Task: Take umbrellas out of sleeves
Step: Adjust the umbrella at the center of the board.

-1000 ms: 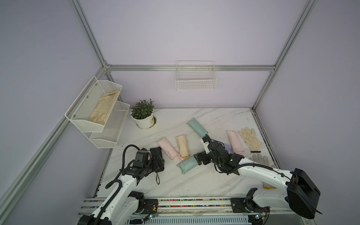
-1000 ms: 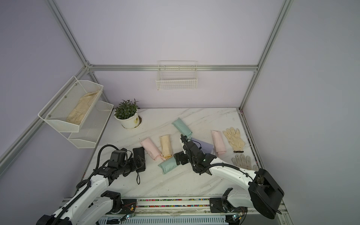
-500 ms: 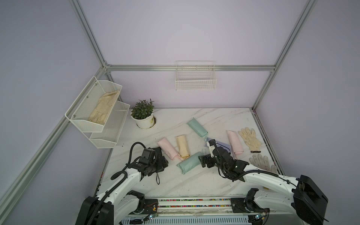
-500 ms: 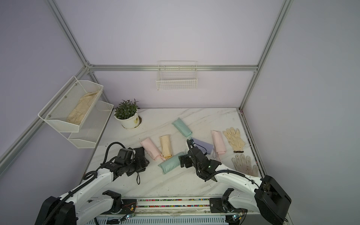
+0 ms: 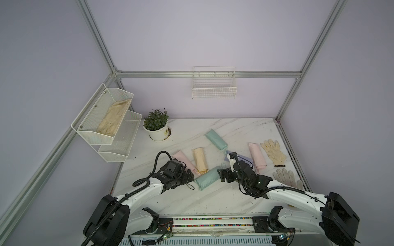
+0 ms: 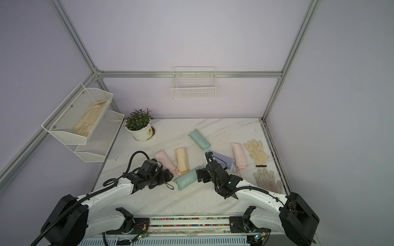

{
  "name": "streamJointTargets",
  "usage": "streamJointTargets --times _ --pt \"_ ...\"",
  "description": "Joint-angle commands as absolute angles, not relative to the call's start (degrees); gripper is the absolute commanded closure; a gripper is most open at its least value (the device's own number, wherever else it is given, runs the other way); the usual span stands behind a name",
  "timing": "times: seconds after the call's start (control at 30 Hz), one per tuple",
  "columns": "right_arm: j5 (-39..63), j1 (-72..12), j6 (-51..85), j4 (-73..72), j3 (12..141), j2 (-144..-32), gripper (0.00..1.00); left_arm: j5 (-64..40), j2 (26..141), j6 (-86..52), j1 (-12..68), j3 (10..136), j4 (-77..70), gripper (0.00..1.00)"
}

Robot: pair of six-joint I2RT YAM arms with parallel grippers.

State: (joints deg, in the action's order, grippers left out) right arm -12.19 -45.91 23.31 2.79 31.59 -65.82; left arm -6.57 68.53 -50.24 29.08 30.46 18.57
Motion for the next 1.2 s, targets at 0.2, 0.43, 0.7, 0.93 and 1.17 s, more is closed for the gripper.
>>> streamJointTargets --times 0.2,0.43,0.7,0.93,1.17 --pt "-13.10 -46.04 24.00 1.14 31.20 -65.16 0.03 2.42 60.59 -48.30 29.53 34.54 26.10 0.00" --pt "-13.10 -46.04 24.04 1.14 31.38 -65.53 0.03 13.60 61.20 -45.20 29.36 40.59 35.09 0.00" --pt "-13.29 -46.04 24.17 1.23 31.12 -65.05 0.03 15.77 69.10 -37.94 29.25 46.09 29.76 0.09" --pt "-13.86 -45.97 24.26 1.32 30.85 -64.48 0.03 24.08 77.26 -39.14 28.74 50.58 35.83 0.03" --pt "-13.89 -46.01 24.35 1.19 30.84 -64.49 0.03 24.08 79.15 -38.95 28.57 50.65 35.58 0.01"
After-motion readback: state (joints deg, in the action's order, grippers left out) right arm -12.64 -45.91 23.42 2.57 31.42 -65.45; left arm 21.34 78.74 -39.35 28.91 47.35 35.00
